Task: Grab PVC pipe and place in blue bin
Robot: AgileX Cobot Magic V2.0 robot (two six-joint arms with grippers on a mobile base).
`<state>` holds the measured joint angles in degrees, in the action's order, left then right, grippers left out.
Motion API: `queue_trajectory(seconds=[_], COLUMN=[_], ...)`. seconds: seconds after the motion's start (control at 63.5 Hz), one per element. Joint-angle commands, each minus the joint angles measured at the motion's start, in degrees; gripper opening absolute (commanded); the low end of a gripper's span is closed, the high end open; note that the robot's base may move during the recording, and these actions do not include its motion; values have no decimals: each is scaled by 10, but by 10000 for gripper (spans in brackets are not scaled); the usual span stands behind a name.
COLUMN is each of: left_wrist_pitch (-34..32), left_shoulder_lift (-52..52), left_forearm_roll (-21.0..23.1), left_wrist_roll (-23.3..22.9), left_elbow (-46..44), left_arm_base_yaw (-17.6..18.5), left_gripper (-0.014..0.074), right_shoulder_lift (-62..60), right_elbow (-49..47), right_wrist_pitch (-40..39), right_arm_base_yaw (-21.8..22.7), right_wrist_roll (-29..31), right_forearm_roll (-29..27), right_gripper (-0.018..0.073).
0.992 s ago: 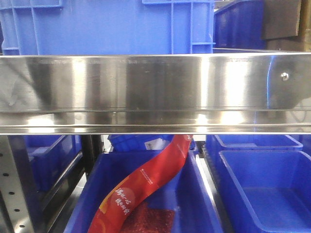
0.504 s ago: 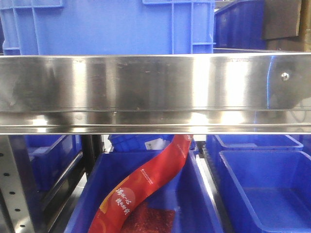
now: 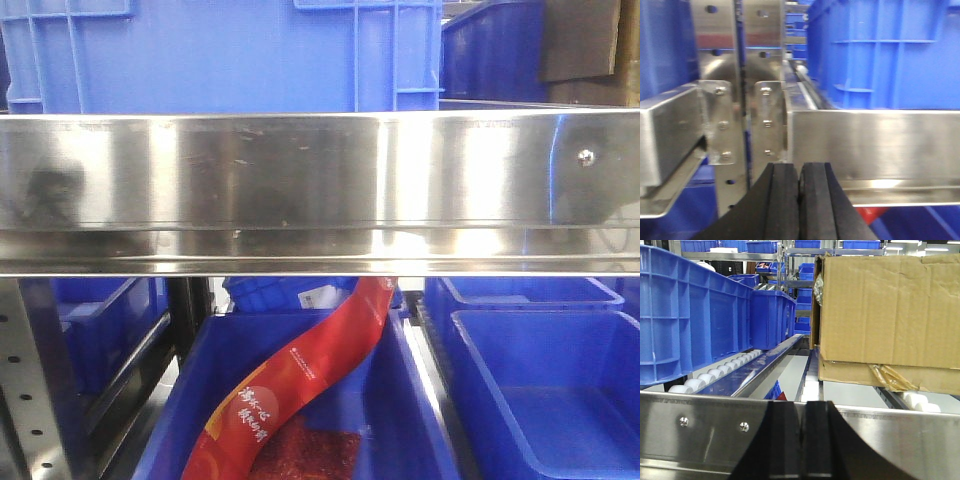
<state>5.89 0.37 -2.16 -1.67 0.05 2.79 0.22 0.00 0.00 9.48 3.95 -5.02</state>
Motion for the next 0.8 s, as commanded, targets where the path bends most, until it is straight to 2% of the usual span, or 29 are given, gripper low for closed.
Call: queue_trajectory(seconds=[0.0,0.095,0.252,0.788], left_wrist_pitch=[-13,-27,-56,-56], left_shoulder_lift=[-4,-4,-4,-4], left_forearm_roll=[2,3,16,16], left_wrist_roll=[-3,-3,-3,-3], left_elbow=[-1,-1,-1,-1], left_arm_base_yaw=[-16,-28,-29,-29], left_gripper=[-111,-111,-111,-111], right_shoulder_lift=[-2,-2,-2,-2], right_elbow=[0,0,0,0], right_wrist_pitch=[-9,-9,-9,-9], right_arm_base_yaw=[1,1,1,1], right_wrist_roll=[0,0,0,0], right_forearm_roll=[4,4,4,4], right_gripper=[-167,-167,-167,-167])
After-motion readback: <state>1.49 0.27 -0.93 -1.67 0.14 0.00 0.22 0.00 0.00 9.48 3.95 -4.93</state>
